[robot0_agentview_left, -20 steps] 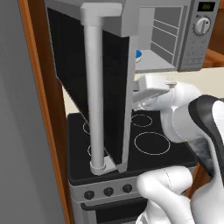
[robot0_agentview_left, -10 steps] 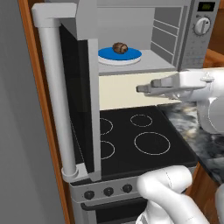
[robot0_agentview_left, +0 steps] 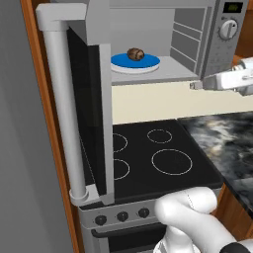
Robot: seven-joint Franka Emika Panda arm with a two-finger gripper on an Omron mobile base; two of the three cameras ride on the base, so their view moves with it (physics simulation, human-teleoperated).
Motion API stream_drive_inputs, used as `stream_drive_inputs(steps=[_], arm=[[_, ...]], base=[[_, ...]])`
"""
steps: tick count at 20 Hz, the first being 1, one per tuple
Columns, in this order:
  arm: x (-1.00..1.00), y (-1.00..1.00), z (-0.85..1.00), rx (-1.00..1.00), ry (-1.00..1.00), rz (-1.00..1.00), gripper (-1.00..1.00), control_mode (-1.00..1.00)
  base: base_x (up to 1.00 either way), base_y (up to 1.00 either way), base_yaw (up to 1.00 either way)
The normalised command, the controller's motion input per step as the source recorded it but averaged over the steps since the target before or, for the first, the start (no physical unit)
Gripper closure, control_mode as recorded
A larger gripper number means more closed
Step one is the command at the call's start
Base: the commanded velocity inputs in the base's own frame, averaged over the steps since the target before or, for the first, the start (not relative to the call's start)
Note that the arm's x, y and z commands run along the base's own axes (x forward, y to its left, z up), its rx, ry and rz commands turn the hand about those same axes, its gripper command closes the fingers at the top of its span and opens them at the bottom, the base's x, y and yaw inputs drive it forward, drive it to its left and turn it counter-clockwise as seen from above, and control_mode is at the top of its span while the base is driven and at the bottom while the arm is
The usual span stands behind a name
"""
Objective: Retrieve the reheated potato from the microwave, then place the potato, cheese, and condiment on the cutting board.
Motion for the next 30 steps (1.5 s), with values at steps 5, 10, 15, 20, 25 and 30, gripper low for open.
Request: stream_drive_inputs(steps=[5, 10, 15, 20, 25, 30], arm=[[0.81, -0.18, 0.00, -0.27, -0.10, -0.32, -1.00, -1.00], [0.61, 0.00, -0.04, -0.21, -0.11, -0.27, -1.00, -1.00], [0.65, 0.00, -0.26, -0.08, -0.08, -0.23, -1.00, -1.00], [0.89, 0.00, -0.17, -0.05, -0.07, -0.24, -1.00, -1.00], [0.99, 0.00, -0.05, 0.00, -0.03, -0.21, -1.00, -1.00], [1.00, 0.00, -0.03, 0.00, 0.00, -0.16, -1.00, -1.00]], base=[[0.00, 0.00, 0.00], [0.00, 0.00, 0.00], [0.00, 0.00, 0.00], [0.00, 0.00, 0.00], [0.00, 0.00, 0.00], [0.00, 0.00, 0.00]])
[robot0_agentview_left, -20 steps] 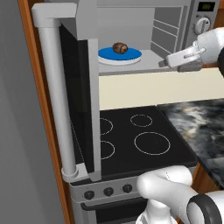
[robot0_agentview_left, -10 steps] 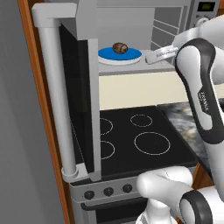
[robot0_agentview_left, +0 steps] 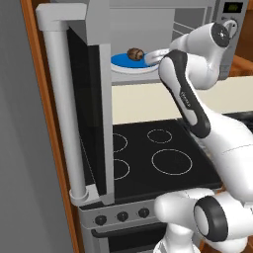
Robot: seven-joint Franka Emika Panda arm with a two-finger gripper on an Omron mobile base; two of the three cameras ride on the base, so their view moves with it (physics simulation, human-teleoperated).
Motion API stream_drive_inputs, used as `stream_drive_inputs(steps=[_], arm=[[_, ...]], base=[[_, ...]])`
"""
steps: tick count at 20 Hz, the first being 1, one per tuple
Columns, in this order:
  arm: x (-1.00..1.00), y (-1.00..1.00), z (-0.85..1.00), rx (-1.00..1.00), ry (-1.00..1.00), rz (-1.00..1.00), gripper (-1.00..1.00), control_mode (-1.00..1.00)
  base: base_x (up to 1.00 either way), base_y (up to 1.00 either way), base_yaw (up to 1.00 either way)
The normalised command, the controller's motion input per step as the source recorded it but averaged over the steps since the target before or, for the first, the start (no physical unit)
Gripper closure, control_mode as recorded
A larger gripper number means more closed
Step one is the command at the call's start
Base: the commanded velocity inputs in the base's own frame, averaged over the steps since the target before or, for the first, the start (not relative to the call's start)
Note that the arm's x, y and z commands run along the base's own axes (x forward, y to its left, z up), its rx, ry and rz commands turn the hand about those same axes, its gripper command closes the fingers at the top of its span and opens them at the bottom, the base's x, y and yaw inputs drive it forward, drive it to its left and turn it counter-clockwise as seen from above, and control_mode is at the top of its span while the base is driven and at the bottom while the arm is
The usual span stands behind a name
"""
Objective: Retrieve the reheated potato from the microwave, then place the potato, cheese, and condiment on the cutting board.
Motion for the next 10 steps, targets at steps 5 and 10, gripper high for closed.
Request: stream_drive_inputs(steps=[5, 10], arm=[[0.88, 0.05, 0.00, 0.01, 0.01, -0.09, -1.00, -1.00], [0.70, 0.11, -0.05, 0.03, 0.09, -0.04, -1.00, -1.00]], base=[[0.00, 0.00, 0.00], [0.00, 0.00, 0.00]])
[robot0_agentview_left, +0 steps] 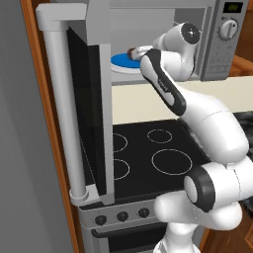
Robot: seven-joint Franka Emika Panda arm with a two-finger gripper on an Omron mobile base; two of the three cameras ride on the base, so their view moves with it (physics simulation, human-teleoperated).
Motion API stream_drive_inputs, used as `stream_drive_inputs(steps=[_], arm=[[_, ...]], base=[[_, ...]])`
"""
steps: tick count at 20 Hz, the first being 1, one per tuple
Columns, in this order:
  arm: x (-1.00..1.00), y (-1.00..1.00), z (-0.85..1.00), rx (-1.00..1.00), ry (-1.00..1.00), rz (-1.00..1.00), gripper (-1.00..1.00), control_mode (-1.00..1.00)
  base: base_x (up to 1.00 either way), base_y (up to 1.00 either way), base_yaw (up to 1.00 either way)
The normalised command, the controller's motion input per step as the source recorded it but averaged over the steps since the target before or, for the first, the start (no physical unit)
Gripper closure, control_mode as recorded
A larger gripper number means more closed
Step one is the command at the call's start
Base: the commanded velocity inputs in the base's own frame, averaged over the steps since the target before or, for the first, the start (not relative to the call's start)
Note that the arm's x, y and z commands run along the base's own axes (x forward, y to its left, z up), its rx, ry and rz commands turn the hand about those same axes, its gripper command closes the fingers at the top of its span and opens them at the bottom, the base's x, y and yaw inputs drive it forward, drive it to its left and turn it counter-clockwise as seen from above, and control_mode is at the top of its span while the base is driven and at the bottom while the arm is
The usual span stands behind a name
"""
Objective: Retrieve the reheated potato from the microwave, then place the potato, cheese, and condiment on the cutting board.
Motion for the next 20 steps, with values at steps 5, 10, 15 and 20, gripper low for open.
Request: stream_drive_inputs(steps=[5, 10, 15, 20], arm=[[0.68, 0.07, -0.01, 0.01, 0.07, -0.02, -1.00, -1.00], [0.63, 0.01, -0.07, 0.00, 0.04, -0.04, -1.00, -1.00], [0.54, 0.01, -0.18, 0.00, 0.05, -0.03, -1.00, -1.00], [0.39, 0.09, -0.18, 0.00, 0.04, -0.01, -1.00, -1.00]], base=[[0.00, 0.00, 0.00], [0.00, 0.00, 0.00], [0.00, 0.00, 0.00], [0.00, 0.00, 0.00]])
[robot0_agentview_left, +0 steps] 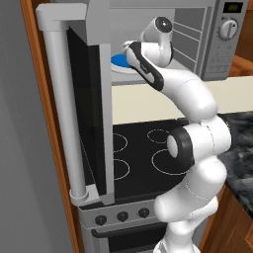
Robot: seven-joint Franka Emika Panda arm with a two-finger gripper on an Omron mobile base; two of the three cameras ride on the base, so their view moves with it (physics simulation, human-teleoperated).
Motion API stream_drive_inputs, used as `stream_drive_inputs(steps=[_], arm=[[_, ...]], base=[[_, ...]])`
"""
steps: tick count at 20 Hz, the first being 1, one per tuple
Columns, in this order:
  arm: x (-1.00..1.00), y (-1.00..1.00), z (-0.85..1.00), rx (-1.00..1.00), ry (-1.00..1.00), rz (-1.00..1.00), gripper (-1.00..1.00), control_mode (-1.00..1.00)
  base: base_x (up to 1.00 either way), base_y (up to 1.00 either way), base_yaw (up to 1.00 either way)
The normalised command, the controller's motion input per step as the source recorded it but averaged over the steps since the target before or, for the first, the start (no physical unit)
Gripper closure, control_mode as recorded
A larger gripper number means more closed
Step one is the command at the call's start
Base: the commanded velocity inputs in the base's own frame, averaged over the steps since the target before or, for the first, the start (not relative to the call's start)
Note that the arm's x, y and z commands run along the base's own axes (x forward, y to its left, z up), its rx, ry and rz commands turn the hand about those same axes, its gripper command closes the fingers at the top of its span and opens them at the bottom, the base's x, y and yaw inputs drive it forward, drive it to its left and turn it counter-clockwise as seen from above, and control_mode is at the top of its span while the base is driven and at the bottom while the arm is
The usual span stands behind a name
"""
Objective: Retrieve the reheated potato from the microwave, then place the potato, cheese, and condiment on the cutting board.
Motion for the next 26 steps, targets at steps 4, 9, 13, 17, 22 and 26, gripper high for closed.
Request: stream_drive_inputs(steps=[4, 9, 13, 17, 22, 26], arm=[[0.27, 0.14, -0.16, 0.01, 0.06, 0.00, -1.00, -1.00], [-0.03, 0.07, -0.05, 0.02, 0.02, -0.01, 1.00, -1.00], [-0.50, -0.13, 0.00, 0.03, -0.01, -0.05, 1.00, -1.00], [-0.90, -0.19, 0.01, 0.06, -0.08, -0.07, 1.00, -1.00], [-1.00, -0.19, 0.23, 0.07, -0.17, -0.05, 1.00, -1.00], [-1.00, -0.18, 0.34, 0.05, -0.09, -0.04, 1.00, -1.00]], base=[[0.00, 0.00, 0.00], [0.00, 0.00, 0.00], [0.00, 0.00, 0.00], [0.00, 0.00, 0.00], [0.00, 0.00, 0.00], [0.00, 0.00, 0.00]])
